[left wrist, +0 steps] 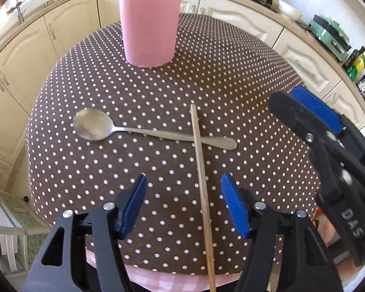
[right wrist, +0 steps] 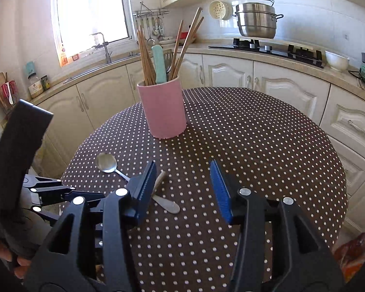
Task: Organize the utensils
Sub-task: 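Move down and grasp the last wooden chopstick with the left tool, then grasp the metal spoon by its handle with the right tool while the left tool holds the chopstick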
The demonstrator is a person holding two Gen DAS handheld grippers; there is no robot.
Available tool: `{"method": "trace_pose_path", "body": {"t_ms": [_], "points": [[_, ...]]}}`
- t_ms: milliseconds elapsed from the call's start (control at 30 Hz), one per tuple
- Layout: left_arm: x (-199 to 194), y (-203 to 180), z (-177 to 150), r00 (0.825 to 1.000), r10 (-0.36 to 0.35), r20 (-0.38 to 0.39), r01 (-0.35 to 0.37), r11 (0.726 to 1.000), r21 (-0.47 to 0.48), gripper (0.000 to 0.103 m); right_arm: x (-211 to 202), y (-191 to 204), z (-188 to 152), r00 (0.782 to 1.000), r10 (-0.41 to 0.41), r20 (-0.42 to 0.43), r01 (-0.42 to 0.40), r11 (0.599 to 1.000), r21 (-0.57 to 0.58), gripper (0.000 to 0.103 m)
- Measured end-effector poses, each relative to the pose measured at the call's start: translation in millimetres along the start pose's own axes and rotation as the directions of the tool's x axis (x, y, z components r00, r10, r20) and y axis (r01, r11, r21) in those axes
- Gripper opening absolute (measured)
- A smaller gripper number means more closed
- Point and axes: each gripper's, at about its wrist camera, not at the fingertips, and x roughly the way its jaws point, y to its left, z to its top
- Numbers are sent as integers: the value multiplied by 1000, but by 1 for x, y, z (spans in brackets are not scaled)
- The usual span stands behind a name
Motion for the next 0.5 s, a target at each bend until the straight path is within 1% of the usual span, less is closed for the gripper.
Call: {"method": "trace_pose_path", "body": {"t_ms": [67,167,200,233,267,333,433,500], "points": [[7,-2,2,1000,5,-23,-5,1000,-2,41,-2,-2,-2,1000,2,-9,-2,1000,5,46],[12,-11,1,998,68,-9,-67,997,33,33,-1,-5,-4,1000,1,-32,0,1000,10,46],[13,-13,1,997,79,3,-79,996,37,19,0,-6,-4,999,1,-39,0,1000,8,47],[13,-13,0,996,83,9,-84,996,34,11,0,-5,-6,999,0,-48,1,1000,4,48],[13,-13,0,997,72,12,-72,997,25,6,2,-5,-6,998,0,-58,0,1000,3,48],[10,-10,-2,999,25,28,-25,1000,9,5,6,-5,-4,997,8,-78,-8,1000,3,48],[-3,3,-6,996,11,89,-7,999,-42,5,13,-3,-2,995,7,-102,-8,1000,-8,48],[-19,14,-10,990,-13,137,25,996,-88,5,19,2,2,992,18,-126,-21,1000,-22,48]]}}
